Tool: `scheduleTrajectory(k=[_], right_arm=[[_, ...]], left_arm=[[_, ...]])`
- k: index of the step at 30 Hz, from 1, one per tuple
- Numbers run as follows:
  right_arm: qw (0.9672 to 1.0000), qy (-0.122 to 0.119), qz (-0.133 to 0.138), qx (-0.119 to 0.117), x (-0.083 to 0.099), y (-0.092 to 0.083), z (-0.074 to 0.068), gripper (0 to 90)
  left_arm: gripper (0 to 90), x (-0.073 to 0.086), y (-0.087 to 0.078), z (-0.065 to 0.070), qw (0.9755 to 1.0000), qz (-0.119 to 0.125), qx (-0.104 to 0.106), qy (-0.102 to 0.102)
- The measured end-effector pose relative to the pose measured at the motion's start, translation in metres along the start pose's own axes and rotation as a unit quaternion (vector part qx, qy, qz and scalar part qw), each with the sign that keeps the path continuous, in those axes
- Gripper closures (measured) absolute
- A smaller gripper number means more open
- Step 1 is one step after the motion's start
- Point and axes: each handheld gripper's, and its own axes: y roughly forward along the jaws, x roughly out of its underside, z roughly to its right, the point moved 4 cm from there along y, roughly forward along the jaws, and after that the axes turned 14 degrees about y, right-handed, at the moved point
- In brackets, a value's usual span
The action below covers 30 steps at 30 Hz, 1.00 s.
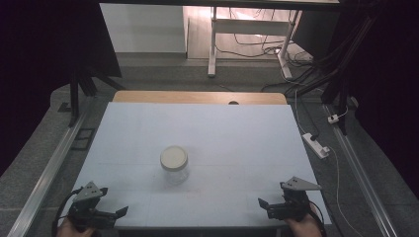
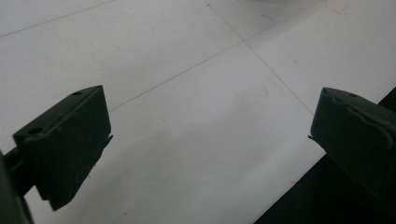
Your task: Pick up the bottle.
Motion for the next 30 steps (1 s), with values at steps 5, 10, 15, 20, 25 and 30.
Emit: scheduleTrajectory(k=[5, 10, 15, 20, 25, 30], right_arm=[[1.0, -0.002, -0.001, 0.0, 0.0001, 0.0001, -0.0001, 0.0], [1.0, -0.001, 0.0, 0.001, 0.0, 0.0002, -0.0001, 0.0], [1.0, 0.0, 0.0, 0.001, 0.0001, 0.0001, 0.0008, 0.0], [1.0, 0.0, 0.0, 0.001, 0.0002, -0.0001, 0.0009, 0.0], [1.0, -0.001, 0.0, 0.001, 0.0003, -0.0002, 0.0004, 0.0], [1.0, 0.0, 0.0, 0.002, 0.0002, -0.0002, 0.0, 0.0]], left_arm=[[0.0, 0.0001, -0.0001, -0.0003, 1.0, 0.0, 0.002, -0.001], [0.0, 0.0001, 0.0002, -0.0006, 1.0, -0.001, 0.002, -0.002], [0.0, -0.0006, 0.0013, -0.0002, 1.0, -0.005, 0.0, -0.001], [0.0, -0.0006, 0.0018, -0.0003, 1.0, -0.006, -0.001, -0.001], [0.0, -0.0004, 0.0018, -0.0007, 1.0, -0.007, -0.001, -0.004], [0.0, -0.0002, 0.0018, -0.0011, 0.9999, -0.009, -0.001, -0.005]])
